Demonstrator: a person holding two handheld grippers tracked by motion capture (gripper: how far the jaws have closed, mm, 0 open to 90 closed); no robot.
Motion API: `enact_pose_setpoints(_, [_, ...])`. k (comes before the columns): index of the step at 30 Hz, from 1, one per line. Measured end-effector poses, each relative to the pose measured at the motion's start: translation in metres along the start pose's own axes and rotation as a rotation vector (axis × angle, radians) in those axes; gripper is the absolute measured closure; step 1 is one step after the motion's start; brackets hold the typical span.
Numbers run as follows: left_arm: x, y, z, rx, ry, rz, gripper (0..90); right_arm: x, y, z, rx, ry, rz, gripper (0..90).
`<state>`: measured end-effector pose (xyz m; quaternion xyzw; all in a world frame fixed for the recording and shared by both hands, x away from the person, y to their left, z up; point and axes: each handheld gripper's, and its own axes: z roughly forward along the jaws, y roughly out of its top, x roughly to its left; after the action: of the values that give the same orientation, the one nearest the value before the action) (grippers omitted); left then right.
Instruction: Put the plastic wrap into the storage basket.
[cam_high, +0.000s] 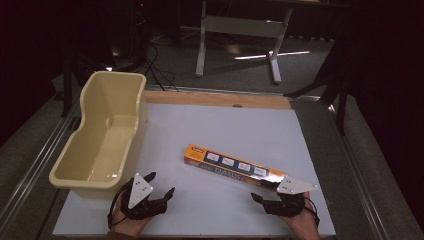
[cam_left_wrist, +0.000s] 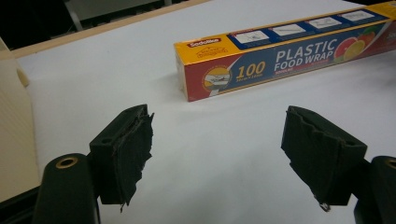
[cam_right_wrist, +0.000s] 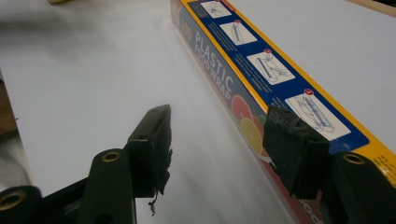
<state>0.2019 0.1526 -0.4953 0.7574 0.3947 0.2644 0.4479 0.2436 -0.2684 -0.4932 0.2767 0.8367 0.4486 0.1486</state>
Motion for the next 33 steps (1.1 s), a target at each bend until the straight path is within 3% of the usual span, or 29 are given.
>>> enact_pose_setpoints(18, [0.001, 0.002, -0.003, -0.022, -0.015, -0.013, 23.5, 0.007, 0.008, 0.008, 0.019, 0.016, -0.032, 38.6])
enact_pose_setpoints(33, [0.003, 0.002, -0.004, -0.019, -0.015, -0.03, 23.6, 0.002, 0.045, 0.025, 0.034, 0.054, -0.131, 38.0])
